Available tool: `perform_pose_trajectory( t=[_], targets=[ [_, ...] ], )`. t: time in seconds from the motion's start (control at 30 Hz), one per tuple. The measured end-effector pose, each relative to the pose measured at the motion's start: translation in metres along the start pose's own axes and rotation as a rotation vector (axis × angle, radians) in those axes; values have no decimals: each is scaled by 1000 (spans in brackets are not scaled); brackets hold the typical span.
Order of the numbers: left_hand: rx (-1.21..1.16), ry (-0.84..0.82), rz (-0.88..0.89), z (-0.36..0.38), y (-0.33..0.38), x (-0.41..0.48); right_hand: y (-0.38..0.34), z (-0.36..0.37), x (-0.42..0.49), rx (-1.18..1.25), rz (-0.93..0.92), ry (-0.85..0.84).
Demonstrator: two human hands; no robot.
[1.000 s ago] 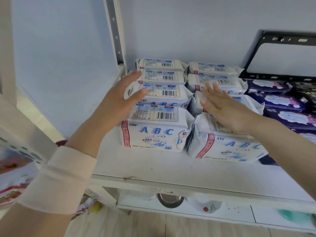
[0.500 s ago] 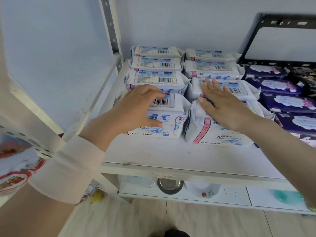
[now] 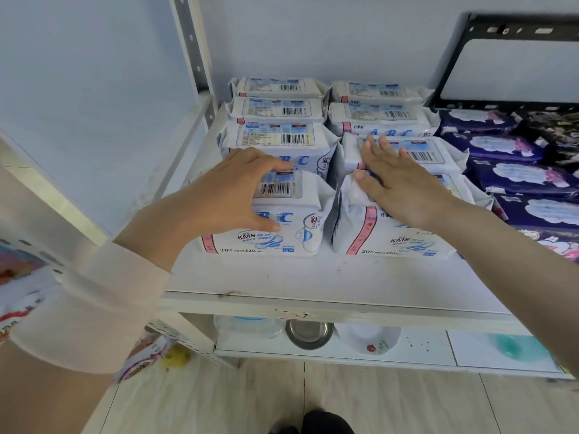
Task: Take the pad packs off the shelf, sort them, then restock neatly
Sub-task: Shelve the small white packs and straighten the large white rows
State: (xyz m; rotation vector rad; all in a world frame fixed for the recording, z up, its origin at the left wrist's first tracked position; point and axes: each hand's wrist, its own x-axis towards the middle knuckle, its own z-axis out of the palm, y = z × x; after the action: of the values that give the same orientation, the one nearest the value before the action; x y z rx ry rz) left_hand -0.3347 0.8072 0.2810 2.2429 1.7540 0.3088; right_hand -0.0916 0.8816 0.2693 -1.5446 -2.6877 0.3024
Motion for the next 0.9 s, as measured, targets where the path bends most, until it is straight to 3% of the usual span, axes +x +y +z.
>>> perform_pose_trajectory(
  t=[0.53, 0.73, 0.8, 0.9],
  targets=[
    [-51, 24, 66, 10, 8, 3, -2, 1, -1, -26, 7, -1],
    [-212, -97, 26, -4, 12, 4, 1, -2, 0, 46, -3, -30],
    [-320, -72, -3, -15, 12, 12, 4, -7, 1, 121, 7, -27],
    [-226, 26, -13, -26, 0, 37, 11, -17, 8, 154, 40, -2]
  ],
)
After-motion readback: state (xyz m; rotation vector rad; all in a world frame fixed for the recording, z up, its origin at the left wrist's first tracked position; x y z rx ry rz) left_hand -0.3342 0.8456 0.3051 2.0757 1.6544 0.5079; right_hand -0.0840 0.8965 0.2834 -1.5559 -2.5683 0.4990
